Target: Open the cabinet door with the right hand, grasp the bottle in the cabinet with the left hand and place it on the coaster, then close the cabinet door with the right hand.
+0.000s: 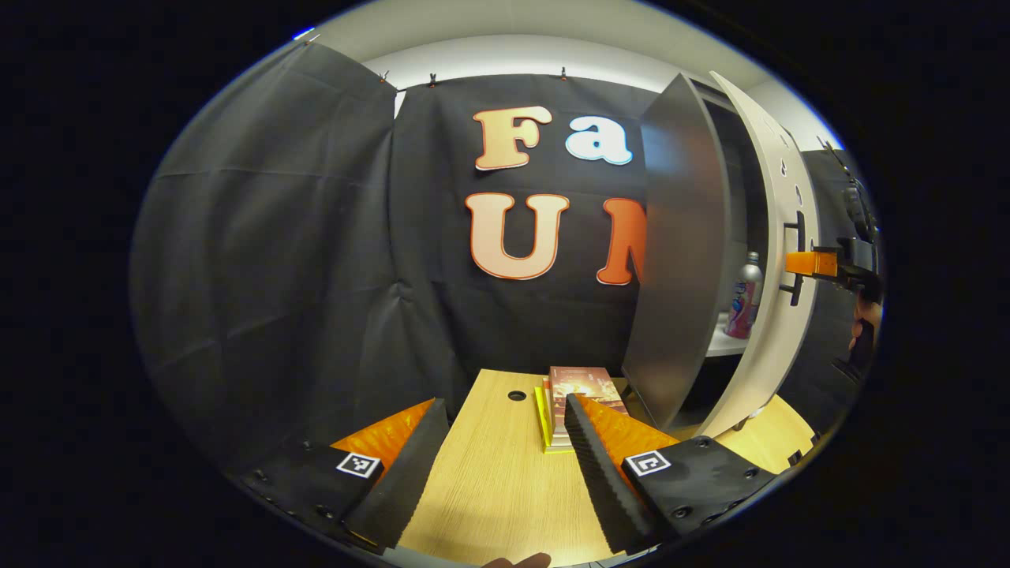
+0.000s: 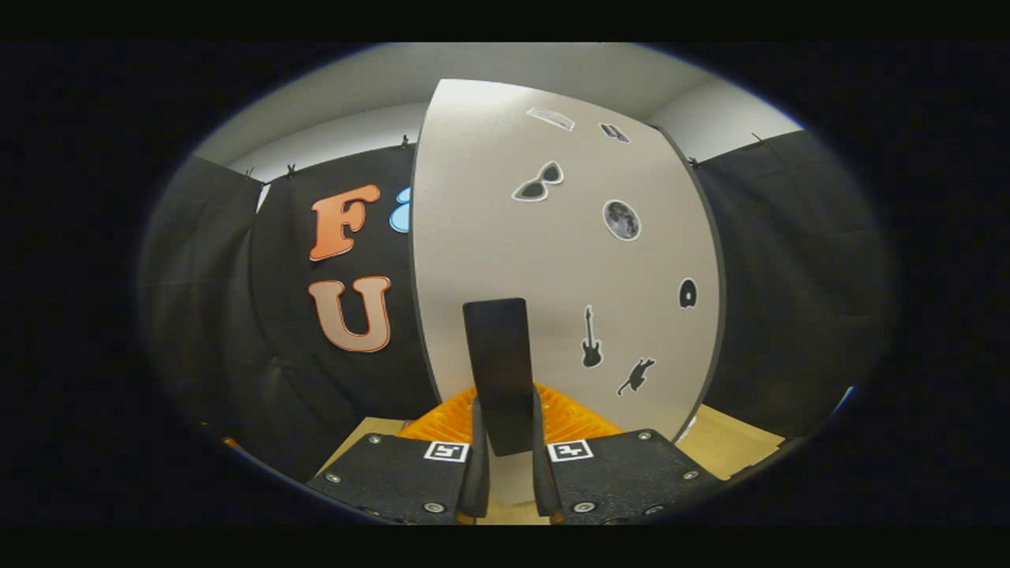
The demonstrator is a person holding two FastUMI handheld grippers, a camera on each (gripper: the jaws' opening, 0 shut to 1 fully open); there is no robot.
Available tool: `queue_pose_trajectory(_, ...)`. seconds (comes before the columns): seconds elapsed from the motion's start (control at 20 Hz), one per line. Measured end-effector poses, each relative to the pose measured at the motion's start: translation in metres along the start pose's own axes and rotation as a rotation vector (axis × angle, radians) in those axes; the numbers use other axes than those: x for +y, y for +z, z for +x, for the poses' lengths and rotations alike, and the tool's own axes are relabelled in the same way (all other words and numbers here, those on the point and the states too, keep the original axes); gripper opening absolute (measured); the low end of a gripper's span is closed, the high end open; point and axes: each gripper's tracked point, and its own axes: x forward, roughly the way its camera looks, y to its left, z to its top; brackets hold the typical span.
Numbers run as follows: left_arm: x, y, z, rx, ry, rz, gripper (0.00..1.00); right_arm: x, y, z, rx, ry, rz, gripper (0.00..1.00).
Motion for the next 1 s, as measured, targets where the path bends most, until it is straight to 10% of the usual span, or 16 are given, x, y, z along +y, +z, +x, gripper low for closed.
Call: queue_pose_trajectory(1.0, -0.233, -0.011, -0.118, 0.002, -0.027, 0.040, 0.94, -0.245, 0.011, -0.187, -0.054, 0.090, 0.086, 0.14)
